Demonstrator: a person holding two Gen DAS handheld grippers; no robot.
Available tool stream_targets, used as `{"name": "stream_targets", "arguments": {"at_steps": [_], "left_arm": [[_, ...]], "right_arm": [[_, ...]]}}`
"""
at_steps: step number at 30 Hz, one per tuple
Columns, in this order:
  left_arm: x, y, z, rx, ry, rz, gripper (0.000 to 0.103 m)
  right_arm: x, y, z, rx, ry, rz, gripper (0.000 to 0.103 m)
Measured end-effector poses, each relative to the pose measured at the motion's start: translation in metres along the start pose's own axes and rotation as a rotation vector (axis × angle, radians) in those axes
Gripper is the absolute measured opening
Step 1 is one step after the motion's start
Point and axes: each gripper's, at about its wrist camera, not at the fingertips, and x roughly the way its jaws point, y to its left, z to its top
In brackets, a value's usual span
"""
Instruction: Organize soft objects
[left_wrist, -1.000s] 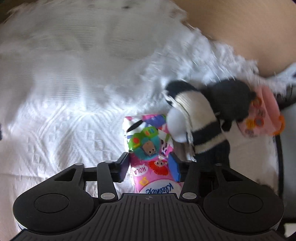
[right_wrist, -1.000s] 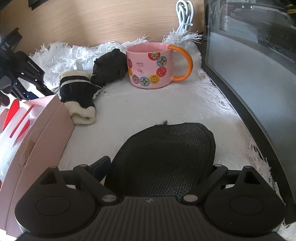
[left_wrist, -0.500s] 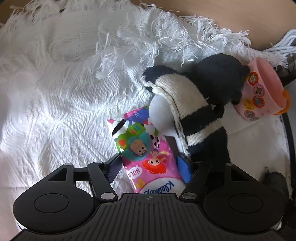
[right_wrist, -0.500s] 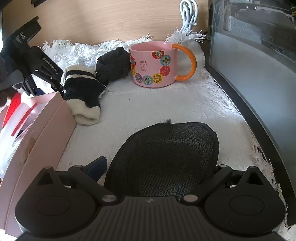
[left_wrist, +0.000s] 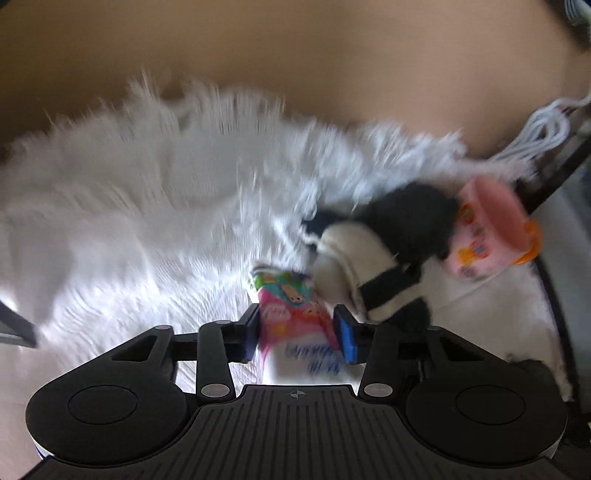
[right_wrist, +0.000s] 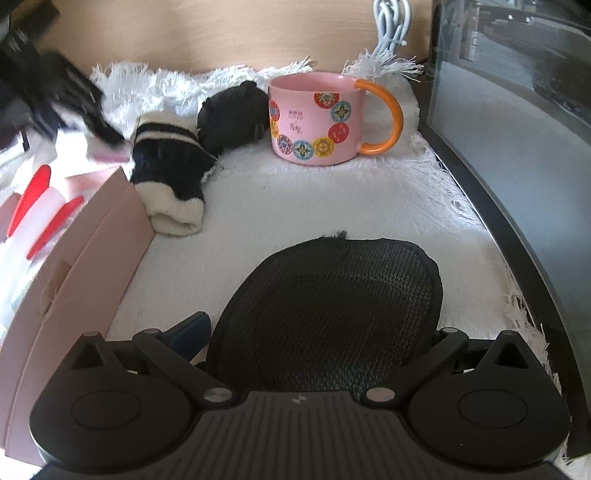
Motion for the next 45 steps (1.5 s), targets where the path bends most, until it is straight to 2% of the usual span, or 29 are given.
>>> {"name": "stream_targets", "arguments": {"at_steps": [1,4,8,12,14,17,20,25,29,31,35,37,41,42,45], "left_arm": [[-0.012,-0.001,0.000,0.007,-0.030,-0.007,0.023],[-0.038,0.001,-0.005,0.020,-0.084,-0.079,0.017],[-0.075,-0.010,-0.022,0.067,-0.142,-0.160,0.017],[-0.093,-0.005,-0.040,0.049,-0.154,-0.205,0.017],[-0.091,0.000,-0.049,0.019,-0.141,-0.213,0.018],[-0.090,0.020,-0.062,-0.036,-0.138,-0.177,0.018],[-0.092,0.050,-0.081,-0.140,-0.153,-0.167,0.018],[-0.104,0.095,-0.130,-0.269,-0.174,-0.122,0.018],[-0.114,0.124,-0.175,-0.374,-0.178,-0.074,0.018],[-0.120,0.136,-0.197,-0.426,-0.183,-0.064,0.018],[-0.130,0.148,-0.236,-0.497,-0.170,-0.069,0.018],[-0.133,0.151,-0.255,-0.520,-0.162,-0.069,0.018],[-0.135,0.157,-0.278,-0.569,-0.149,-0.062,0.018],[-0.136,0.157,-0.281,-0.578,-0.153,-0.063,0.018],[-0.138,0.155,-0.287,-0.583,-0.162,-0.086,0.018]], "right_arm": [[0.001,0.001,0.001,-0.010,0.008,-0.006,0.103],[0.002,0.003,0.002,-0.026,0.023,-0.009,0.103],[-0.003,0.002,0.006,-0.021,0.056,-0.020,0.099],[-0.028,0.009,0.008,-0.012,0.007,-0.078,0.099],[-0.041,0.011,0.011,-0.010,-0.016,-0.089,0.099],[-0.055,0.018,0.020,-0.030,-0.044,-0.100,0.099],[-0.066,0.029,0.041,-0.061,-0.056,-0.054,0.099],[-0.070,0.062,0.104,-0.077,-0.065,0.157,0.097],[-0.040,0.103,0.163,-0.059,0.015,0.343,0.097],[-0.014,0.128,0.187,-0.082,0.080,0.381,0.097],[0.052,0.180,0.205,-0.120,0.236,0.302,0.097],[0.087,0.201,0.201,-0.113,0.342,0.263,0.097],[0.128,0.218,0.187,-0.104,0.475,0.189,0.097],[0.131,0.215,0.186,-0.057,0.494,0.217,0.095],[0.127,0.216,0.187,-0.052,0.485,0.250,0.061]]}}
